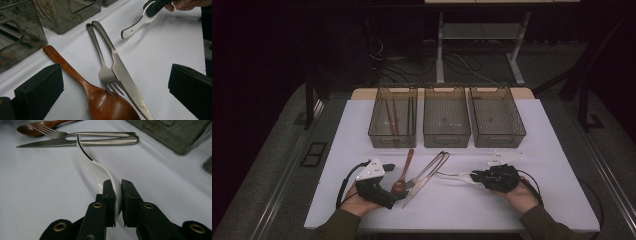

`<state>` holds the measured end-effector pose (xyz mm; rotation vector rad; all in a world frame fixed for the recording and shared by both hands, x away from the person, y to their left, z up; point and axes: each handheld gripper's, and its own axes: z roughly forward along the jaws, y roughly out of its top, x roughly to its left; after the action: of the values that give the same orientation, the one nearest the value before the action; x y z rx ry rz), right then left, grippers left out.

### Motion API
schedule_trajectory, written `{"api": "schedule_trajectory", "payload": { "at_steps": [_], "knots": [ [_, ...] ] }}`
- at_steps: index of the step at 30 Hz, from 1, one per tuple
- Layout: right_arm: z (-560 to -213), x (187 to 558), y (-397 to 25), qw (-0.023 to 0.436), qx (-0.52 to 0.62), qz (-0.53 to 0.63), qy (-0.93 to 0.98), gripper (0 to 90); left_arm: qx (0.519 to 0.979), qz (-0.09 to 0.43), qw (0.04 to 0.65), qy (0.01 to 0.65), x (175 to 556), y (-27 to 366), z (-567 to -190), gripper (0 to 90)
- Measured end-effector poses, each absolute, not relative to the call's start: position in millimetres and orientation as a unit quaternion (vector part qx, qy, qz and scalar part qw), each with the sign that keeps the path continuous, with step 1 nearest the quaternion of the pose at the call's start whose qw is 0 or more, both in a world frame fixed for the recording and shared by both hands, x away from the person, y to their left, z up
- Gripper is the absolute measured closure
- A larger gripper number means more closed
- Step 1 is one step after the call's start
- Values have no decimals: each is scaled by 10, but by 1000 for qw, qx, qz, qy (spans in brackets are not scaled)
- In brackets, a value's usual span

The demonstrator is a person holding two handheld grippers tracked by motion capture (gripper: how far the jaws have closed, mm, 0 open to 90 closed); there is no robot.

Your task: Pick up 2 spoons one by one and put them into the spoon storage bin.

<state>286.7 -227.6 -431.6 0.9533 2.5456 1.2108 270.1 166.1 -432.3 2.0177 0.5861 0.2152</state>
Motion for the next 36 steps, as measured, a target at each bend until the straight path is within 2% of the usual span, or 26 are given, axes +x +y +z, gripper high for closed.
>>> {"api": "schedule_trajectory", "payload": {
  "at_steps": [26, 36],
  "knots": [
    [-4197, 2996, -2259, 93, 337, 426, 834, 821, 832, 88, 493, 240, 2696, 1651, -4320, 0],
    [-4059, 3089, -2305, 110, 342, 443, 821, 821, 832, 87, 493, 239, 2691, 1647, -4317, 0]
  ]
}}
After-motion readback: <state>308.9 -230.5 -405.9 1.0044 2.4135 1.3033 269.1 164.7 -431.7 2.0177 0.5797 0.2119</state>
